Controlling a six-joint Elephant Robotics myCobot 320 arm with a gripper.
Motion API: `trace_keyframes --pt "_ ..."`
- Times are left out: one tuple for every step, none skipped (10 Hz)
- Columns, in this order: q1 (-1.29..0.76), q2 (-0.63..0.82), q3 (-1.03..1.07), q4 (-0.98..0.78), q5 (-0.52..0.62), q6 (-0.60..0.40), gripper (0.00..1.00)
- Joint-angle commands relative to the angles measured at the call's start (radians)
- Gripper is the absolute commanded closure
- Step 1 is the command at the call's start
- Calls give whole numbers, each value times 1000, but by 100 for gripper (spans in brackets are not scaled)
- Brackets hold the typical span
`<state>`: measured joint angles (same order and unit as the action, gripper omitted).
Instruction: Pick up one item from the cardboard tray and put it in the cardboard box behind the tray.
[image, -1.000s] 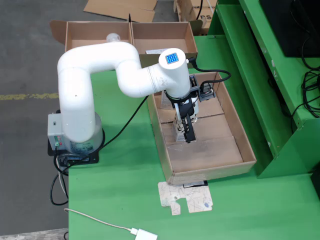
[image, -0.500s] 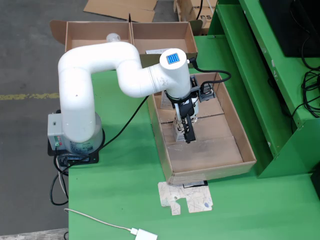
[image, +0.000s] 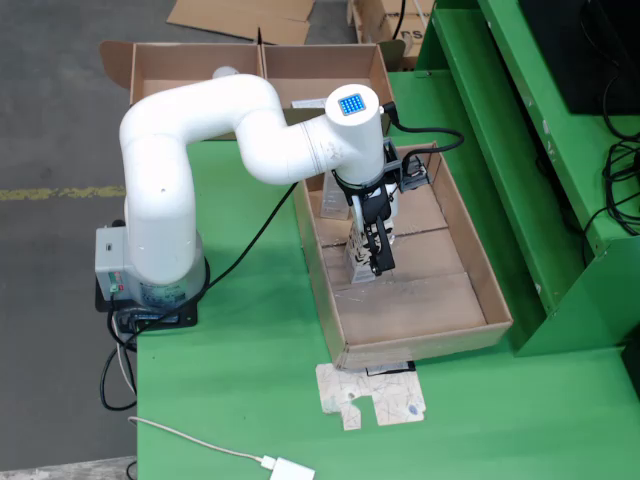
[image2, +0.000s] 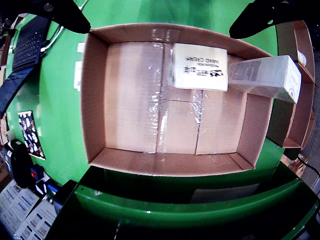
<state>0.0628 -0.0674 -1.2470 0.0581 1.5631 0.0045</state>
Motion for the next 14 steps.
trace_keyframes --pt "39 38 59 -38 -11 12 0" --pt "65 38 84 -71 -12 21 0" --pt "85 47 112 -109 -16 33 0" --pt "92 39 138 -132 -18 36 0" --pt "90 34 151 -142 -11 33 0" --pt "90 34 151 -142 -11 33 0" --pt "90 41 146 -138 -9 30 0" --pt "99 46 156 -151 -13 33 0" --pt "100 44 161 -153 -16 31 0" --pt "98 40 166 -155 -14 31 0" --pt "97 31 172 -152 -14 32 0" --pt "97 31 172 -152 -14 32 0" --pt "97 8 193 -150 -14 34 0" --pt "93 -26 227 -149 -9 31 0"
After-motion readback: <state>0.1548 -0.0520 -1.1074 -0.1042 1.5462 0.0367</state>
